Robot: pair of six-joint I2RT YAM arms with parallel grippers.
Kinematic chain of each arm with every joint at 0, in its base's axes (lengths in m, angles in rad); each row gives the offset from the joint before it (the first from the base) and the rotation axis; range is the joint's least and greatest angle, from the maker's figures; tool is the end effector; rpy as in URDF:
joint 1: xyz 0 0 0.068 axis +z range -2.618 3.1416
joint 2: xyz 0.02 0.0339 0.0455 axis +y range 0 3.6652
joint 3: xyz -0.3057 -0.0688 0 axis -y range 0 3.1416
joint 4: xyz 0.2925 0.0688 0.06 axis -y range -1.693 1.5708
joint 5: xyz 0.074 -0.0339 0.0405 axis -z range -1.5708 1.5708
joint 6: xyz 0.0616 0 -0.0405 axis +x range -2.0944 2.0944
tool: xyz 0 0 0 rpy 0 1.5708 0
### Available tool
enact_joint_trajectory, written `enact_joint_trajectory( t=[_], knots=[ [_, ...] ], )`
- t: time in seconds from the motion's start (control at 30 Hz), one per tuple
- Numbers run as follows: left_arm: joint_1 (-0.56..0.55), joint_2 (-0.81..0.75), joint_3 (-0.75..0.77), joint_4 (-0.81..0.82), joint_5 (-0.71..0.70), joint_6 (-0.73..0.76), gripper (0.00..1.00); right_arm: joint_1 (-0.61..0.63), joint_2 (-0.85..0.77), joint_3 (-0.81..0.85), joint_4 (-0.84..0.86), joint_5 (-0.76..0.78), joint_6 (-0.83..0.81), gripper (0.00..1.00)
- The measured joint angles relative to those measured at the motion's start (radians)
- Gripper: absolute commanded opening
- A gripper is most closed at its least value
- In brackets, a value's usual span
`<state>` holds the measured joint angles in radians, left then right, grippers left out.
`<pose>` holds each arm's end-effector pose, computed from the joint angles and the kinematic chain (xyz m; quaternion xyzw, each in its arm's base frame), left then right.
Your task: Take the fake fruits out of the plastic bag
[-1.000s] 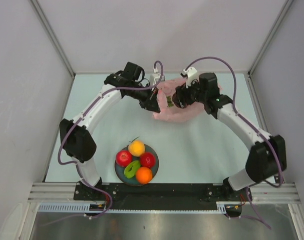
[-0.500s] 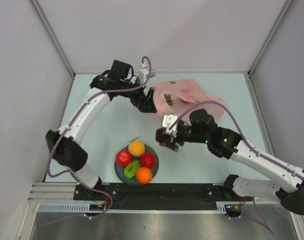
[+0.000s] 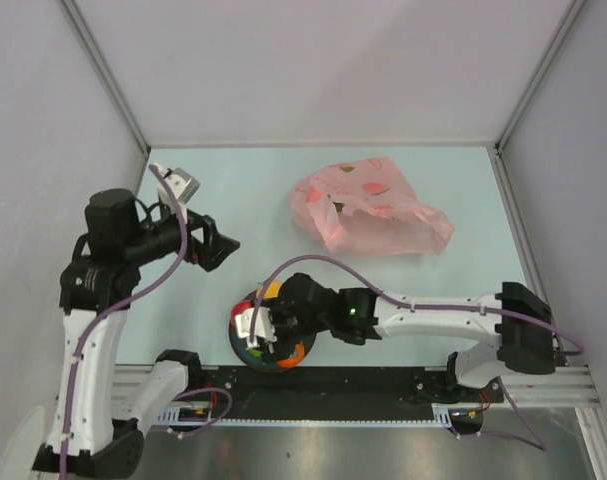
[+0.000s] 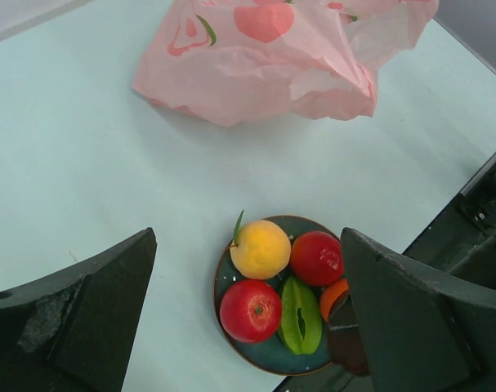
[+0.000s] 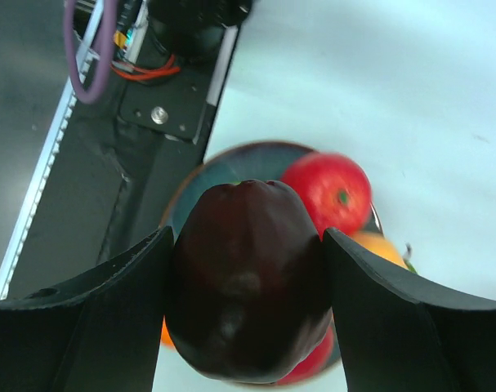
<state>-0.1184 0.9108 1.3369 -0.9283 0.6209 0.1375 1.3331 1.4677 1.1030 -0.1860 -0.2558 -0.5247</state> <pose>0.1774 -0.0572 0.4708 0.2589 0.7929 -0.2583 0.4874 0.0783 0.3896 0.2994 -0.7306 0.4684 0.2928 0.4014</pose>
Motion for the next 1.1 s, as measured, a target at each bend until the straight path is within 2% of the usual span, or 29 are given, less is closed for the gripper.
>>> enact_joint_trajectory(
  t=[0.17, 0.5, 1.1],
  knots=[
    [0.064, -0.1, -0.045, -0.002, 0.02, -0.016, 1.0, 0.051, 0.11, 0.048, 0.055, -0.003, -0.021, 0.52],
    [0.098, -0.123, -0.072, -0.002, 0.088, -0.061, 1.0, 0.152, 0.179, 0.055, 0.088, 0.0, -0.04, 0.53],
    [0.106, -0.176, -0.088, -0.001, 0.172, -0.094, 1.0, 0.171, 0.282, 0.057, 0.127, 0.077, -0.144, 0.51]
  ],
)
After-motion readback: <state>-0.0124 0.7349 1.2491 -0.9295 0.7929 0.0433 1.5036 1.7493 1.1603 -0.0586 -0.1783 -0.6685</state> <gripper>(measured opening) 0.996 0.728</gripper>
